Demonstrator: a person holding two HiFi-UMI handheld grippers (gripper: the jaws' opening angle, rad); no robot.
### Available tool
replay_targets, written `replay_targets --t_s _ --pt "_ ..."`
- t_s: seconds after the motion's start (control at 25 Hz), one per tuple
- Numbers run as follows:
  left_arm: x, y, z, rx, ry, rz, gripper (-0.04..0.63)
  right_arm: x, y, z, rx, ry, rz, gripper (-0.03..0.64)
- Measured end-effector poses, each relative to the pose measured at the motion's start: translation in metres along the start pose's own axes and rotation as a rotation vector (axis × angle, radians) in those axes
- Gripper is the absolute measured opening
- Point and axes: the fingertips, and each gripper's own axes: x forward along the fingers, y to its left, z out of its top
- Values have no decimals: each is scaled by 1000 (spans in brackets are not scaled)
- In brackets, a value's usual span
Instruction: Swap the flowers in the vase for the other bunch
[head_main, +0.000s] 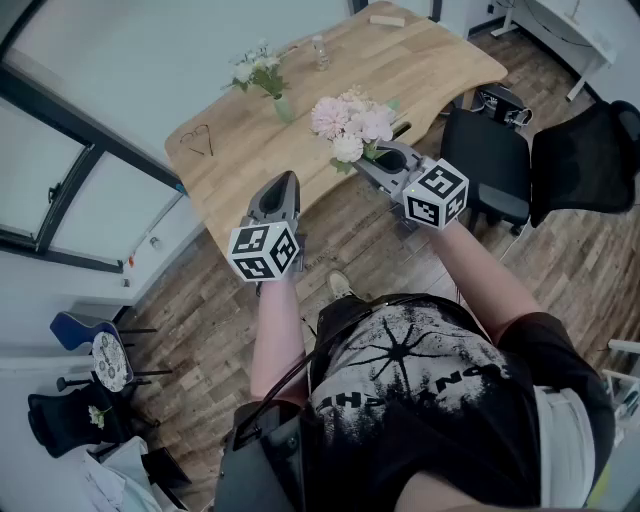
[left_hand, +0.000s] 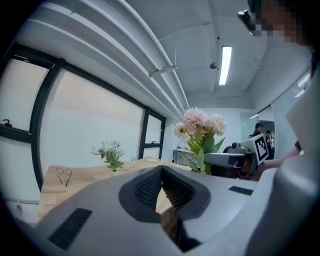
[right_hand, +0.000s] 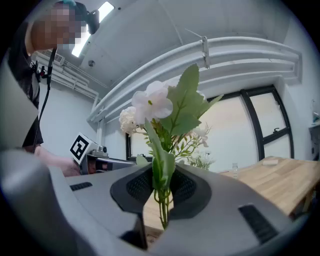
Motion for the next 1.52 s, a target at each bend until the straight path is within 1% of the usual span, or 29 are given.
replay_targets --t_s 0.24,0.48,0.64,0.84,1.24,1.52 --pt "2 -1 -2 1 8 3 14 -1 -2 0 8 -3 0 71" --pt "3 -3 -4 -2 16 8 14 -3 0 -2 43 -5 35 72" --pt "2 1 -5 -2 18 15 14 0 -1 -3 42 -13 33 72" --pt "1 8 -13 -25 22 29 14 1 -2 -7 38 -18 30 72" --pt "27 56 -13 -49 34 36 14 45 -27 -8 35 -8 21 72" --pt "51 96 -7 -49 57 32 14 84 -50 -11 46 -3 1 72"
